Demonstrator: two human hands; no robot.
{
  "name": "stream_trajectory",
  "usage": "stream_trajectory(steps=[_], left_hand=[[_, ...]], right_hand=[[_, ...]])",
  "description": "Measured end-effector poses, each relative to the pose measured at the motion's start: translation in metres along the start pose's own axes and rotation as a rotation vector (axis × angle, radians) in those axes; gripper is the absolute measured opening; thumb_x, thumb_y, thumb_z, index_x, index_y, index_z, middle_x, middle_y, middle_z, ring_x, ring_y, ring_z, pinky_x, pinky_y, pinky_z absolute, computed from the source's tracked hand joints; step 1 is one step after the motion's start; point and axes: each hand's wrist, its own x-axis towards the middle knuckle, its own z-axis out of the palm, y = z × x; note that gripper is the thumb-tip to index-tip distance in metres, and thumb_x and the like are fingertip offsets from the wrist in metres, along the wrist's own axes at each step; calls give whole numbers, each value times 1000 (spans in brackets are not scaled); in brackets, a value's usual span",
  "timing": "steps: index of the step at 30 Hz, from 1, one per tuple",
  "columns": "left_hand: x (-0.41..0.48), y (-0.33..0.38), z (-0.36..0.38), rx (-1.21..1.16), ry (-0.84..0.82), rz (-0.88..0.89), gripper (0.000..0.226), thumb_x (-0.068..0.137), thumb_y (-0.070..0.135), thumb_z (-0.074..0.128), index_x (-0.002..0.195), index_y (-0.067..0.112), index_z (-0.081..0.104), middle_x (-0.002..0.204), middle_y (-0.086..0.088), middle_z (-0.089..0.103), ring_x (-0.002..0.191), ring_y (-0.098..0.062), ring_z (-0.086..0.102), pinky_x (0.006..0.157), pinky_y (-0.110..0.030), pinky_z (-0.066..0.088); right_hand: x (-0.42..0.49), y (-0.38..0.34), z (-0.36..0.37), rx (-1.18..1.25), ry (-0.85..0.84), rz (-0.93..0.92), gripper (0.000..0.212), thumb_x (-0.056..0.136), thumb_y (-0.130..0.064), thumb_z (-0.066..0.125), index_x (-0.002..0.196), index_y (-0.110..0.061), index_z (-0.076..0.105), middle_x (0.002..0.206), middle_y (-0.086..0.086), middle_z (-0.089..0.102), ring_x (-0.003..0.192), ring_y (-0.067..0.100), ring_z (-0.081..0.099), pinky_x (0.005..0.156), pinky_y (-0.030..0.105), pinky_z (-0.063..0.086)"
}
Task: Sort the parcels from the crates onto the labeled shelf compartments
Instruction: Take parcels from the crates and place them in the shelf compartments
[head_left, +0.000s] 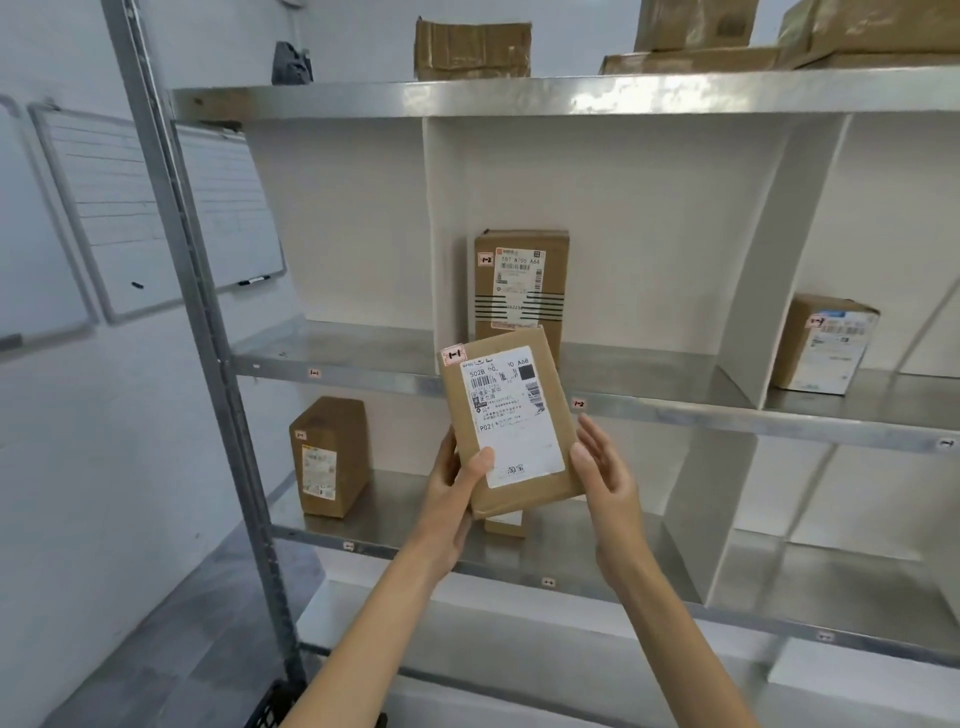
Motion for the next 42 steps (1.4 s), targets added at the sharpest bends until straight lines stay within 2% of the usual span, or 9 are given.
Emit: stream_trajectory(steps=[6, 9, 12, 15, 21, 27, 33, 38, 42], left_hand=[[14, 7, -2, 102, -18, 32, 54, 84, 42, 59, 133, 29, 43, 126, 2, 62, 113, -17, 61, 79, -27, 56], [22, 18, -8, 225, 32, 86, 51, 80, 52, 59, 126, 32, 49, 120, 6, 66, 108, -13, 63, 76, -24, 55], [29, 25, -16, 307, 156, 146, 72, 66, 66, 66, 126, 28, 54, 124, 4, 62, 110, -15, 61, 79, -24, 54], [32, 32, -27, 355, 266, 234, 47, 75, 54, 64, 116, 30, 60, 123, 4, 60, 110, -14, 60, 84, -26, 52], [27, 55, -57, 418, 385, 369, 17, 89, 26, 56, 105, 32, 60, 105, 15, 66, 93, 5, 63, 70, -13, 51], [54, 83, -105, 419, 451, 420, 23, 96, 20, 47, 116, 22, 58, 111, 13, 64, 105, -2, 59, 87, -20, 49], [112, 120, -163, 394, 404, 437, 25, 97, 20, 46, 120, 25, 55, 116, 14, 63, 112, -7, 57, 95, -29, 46], [162, 154, -210, 471, 279, 437, 39, 95, 29, 47, 133, 24, 44, 130, 10, 57, 118, -6, 53, 98, -28, 44], [204, 177, -252, 616, 288, 396, 44, 96, 29, 47, 138, 19, 38, 133, 6, 54, 120, -11, 51, 98, -29, 45]], right_hand=[[11, -8, -2, -92, -3, -92, 31, 84, -42, 64, 113, -37, 55, 114, -15, 64, 110, 3, 58, 80, 21, 53], [22, -5, 1, -129, -43, -82, 29, 87, -33, 64, 113, -39, 51, 115, -17, 61, 110, 3, 57, 90, 27, 52], [31, -7, 9, -124, -107, -89, 37, 83, -29, 68, 116, -35, 50, 117, -16, 61, 109, -2, 57, 95, 27, 51], [38, -5, 20, -106, -188, -108, 45, 81, -18, 72, 116, -32, 48, 118, -13, 61, 108, -3, 57, 96, 26, 50], [50, 6, 60, -83, -332, -148, 57, 79, -9, 73, 124, -31, 45, 126, -11, 56, 122, 4, 51, 104, 37, 45], [78, 9, 120, -138, -453, -198, 64, 82, -14, 71, 130, -39, 37, 134, -20, 44, 127, -4, 40, 108, 35, 41], [126, 18, 198, -68, -461, -226, 60, 88, -11, 62, 136, -34, 35, 134, -20, 43, 123, -11, 40, 95, 11, 41], [173, 29, 261, 68, -390, -160, 46, 96, -22, 53, 138, -31, 37, 138, -6, 47, 127, 9, 45, 105, 34, 43], [197, 44, 310, 34, -358, -159, 52, 97, -35, 47, 144, -37, 24, 145, -4, 38, 133, 10, 39, 108, 34, 39]])
